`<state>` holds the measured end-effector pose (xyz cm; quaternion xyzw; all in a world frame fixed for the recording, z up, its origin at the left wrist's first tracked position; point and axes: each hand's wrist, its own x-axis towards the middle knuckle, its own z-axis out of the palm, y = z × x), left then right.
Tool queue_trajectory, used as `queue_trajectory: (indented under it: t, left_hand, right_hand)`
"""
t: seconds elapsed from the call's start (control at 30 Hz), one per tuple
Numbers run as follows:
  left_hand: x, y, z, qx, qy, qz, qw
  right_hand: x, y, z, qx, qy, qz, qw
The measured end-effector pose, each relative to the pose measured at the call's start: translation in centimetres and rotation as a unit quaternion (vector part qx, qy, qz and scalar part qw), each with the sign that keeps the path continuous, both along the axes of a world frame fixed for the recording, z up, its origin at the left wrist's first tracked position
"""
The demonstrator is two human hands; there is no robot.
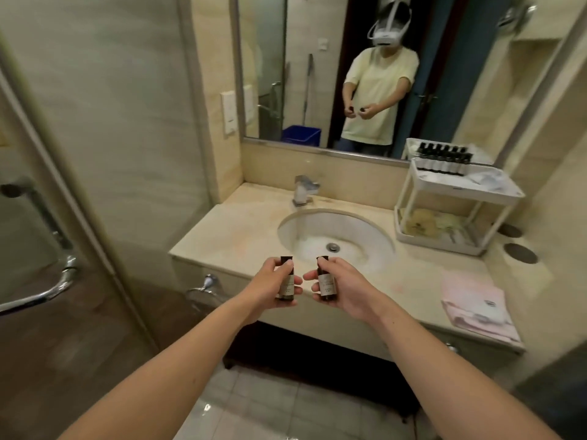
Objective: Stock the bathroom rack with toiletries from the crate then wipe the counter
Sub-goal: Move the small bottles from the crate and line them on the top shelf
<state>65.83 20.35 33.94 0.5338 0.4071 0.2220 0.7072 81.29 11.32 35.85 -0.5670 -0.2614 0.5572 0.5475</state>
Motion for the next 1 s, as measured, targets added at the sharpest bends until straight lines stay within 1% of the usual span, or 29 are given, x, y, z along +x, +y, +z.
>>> queue_trajectory:
  t: [0.1, 0.2, 0.37, 0.53, 0.73, 0.9, 1.0]
  left_hand:
    - [4.2, -0.2, 0.9, 0.015, 0.000, -0.042, 0.999]
    - [8.0, -0.4, 2.1, 0.053, 0.007, -0.094, 0.994]
    - [14.6, 0.3, 3.9, 0.093, -0.020, -0.138, 0.986]
    - [21.6, 2.7, 5.5, 0.133, -0.038, -0.171, 0.976]
    - [30.1, 6.8, 7.8, 0.176, -0.060, -0.208, 0.960]
    - [36.5, 9.6, 9.8, 0.224, -0.079, -0.250, 0.939]
    - [39.8, 10.6, 10.8, 0.255, -0.083, -0.268, 0.925]
  right_hand:
    - [3.9, -1.0, 0.6, 0.018, 0.000, -0.036, 0.999]
    - [7.4, -1.8, 1.4, 0.033, -0.006, -0.077, 0.996]
    - [13.0, -2.5, 2.7, 0.026, -0.055, -0.141, 0.988]
    - [18.7, -1.5, 4.7, 0.031, -0.099, -0.193, 0.976]
    - [25.1, 1.0, 7.3, 0.010, -0.189, -0.269, 0.944]
    - [30.2, 2.2, 9.1, 0.016, -0.201, -0.346, 0.916]
    - [32.9, 2.4, 9.9, 0.009, -0.214, -0.372, 0.903]
